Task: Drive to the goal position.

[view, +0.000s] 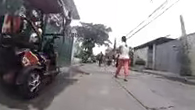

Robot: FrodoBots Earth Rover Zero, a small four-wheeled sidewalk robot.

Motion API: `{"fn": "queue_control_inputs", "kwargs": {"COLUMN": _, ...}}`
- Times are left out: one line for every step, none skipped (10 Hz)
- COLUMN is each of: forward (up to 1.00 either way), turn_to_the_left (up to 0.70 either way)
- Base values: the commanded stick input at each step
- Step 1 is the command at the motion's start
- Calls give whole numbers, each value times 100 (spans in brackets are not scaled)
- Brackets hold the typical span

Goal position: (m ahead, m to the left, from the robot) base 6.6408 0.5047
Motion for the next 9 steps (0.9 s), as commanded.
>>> {"fn": "queue_control_inputs", "kwargs": {"forward": 70, "turn_to_the_left": 0}}
{"fn": "queue_control_inputs", "kwargs": {"forward": 70, "turn_to_the_left": -4}}
{"fn": "queue_control_inputs", "kwargs": {"forward": 70, "turn_to_the_left": -14}}
{"fn": "queue_control_inputs", "kwargs": {"forward": 70, "turn_to_the_left": -27}}
{"fn": "queue_control_inputs", "kwargs": {"forward": 70, "turn_to_the_left": -35}}
{"fn": "queue_control_inputs", "kwargs": {"forward": 70, "turn_to_the_left": -27}}
{"fn": "queue_control_inputs", "kwargs": {"forward": 70, "turn_to_the_left": -16}}
{"fn": "queue_control_inputs", "kwargs": {"forward": 70, "turn_to_the_left": -7}}
{"fn": "queue_control_inputs", "kwargs": {"forward": 70, "turn_to_the_left": 0}}
